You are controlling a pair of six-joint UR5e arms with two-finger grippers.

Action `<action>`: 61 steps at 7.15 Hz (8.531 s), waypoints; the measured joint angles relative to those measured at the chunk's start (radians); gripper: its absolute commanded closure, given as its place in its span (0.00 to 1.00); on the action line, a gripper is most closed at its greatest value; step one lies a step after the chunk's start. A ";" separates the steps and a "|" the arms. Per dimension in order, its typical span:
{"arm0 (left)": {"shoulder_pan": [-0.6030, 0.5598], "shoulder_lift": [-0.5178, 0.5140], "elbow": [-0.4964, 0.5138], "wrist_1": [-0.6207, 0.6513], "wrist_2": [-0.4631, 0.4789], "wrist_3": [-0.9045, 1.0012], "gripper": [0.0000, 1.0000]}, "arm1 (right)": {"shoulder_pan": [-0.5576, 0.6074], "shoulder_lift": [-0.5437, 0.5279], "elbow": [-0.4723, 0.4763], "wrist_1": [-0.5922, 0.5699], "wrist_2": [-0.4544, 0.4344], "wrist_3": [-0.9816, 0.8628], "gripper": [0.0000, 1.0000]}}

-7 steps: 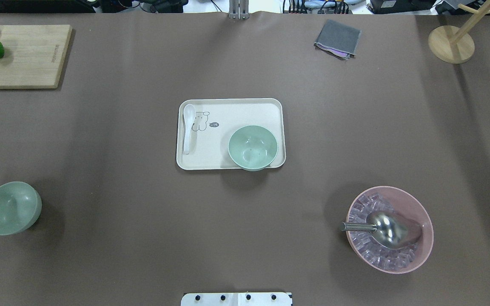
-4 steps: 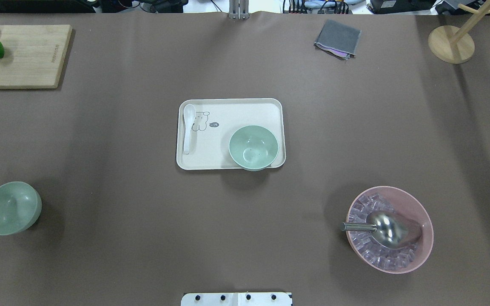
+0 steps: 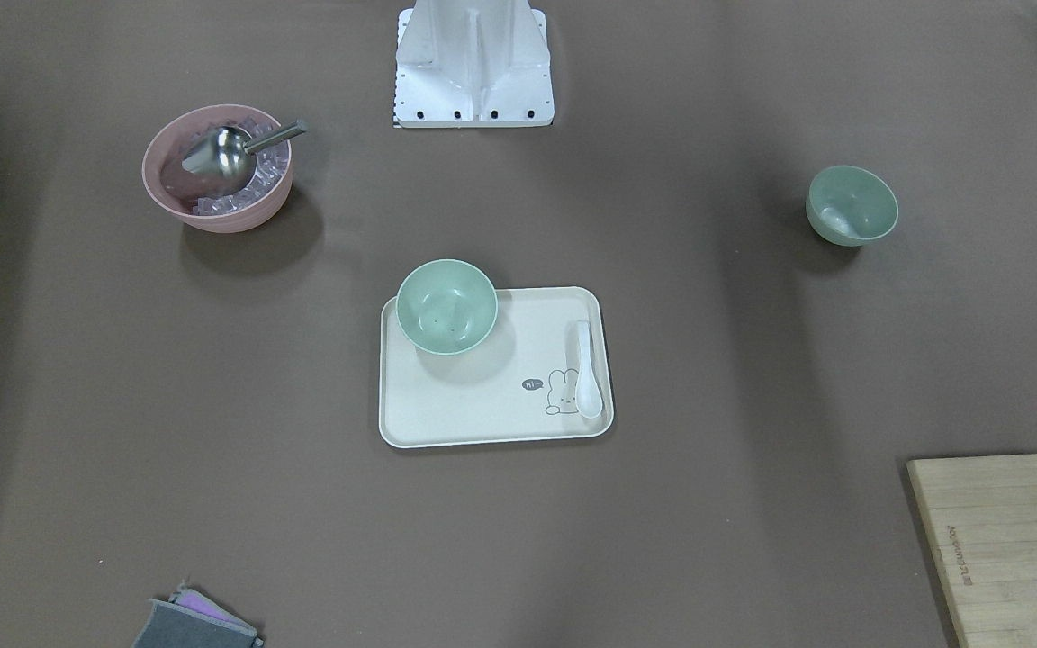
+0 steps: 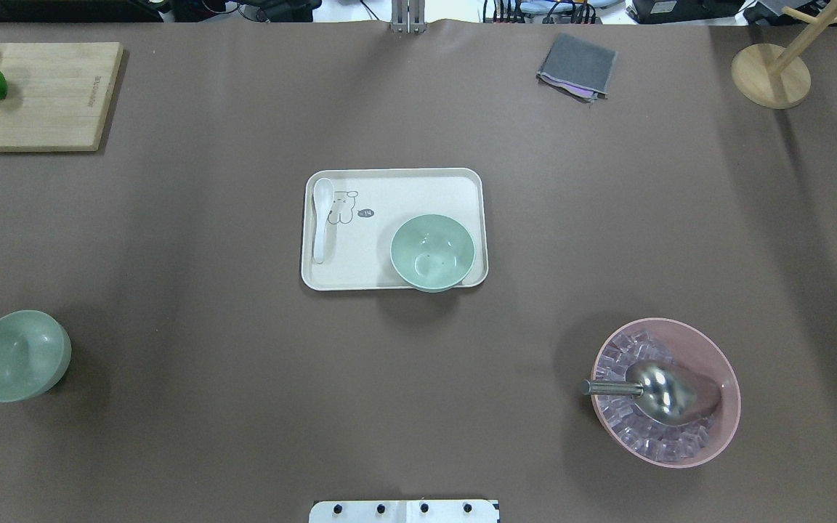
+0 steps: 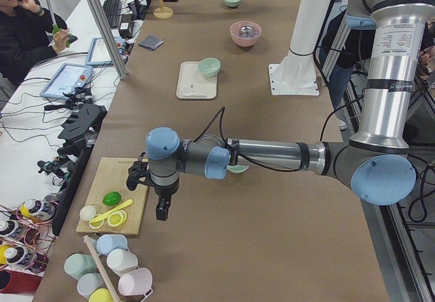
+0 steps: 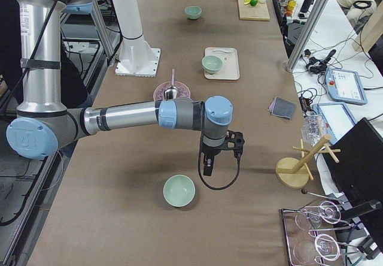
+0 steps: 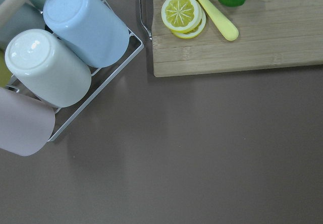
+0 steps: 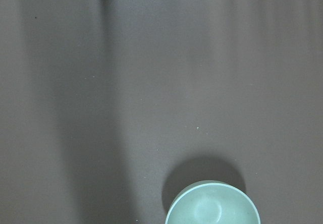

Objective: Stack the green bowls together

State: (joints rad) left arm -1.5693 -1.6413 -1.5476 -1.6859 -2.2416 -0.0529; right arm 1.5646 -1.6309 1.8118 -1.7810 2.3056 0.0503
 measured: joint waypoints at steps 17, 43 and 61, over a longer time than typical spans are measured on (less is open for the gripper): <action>0.016 0.006 -0.006 -0.016 -0.019 -0.002 0.02 | 0.000 0.007 -0.001 0.002 0.034 -0.007 0.00; 0.613 0.267 -0.141 -0.596 -0.139 -0.714 1.00 | -0.017 -0.100 -0.170 0.170 0.041 -0.023 0.00; 0.528 0.020 -0.149 -0.489 -0.393 -1.021 1.00 | -0.018 -0.136 -0.509 0.629 0.166 -0.053 1.00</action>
State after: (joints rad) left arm -1.0414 -1.6214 -1.6969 -2.1752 -2.6347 -1.0738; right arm 1.5463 -1.7665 1.3025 -1.1518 2.4720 -0.0030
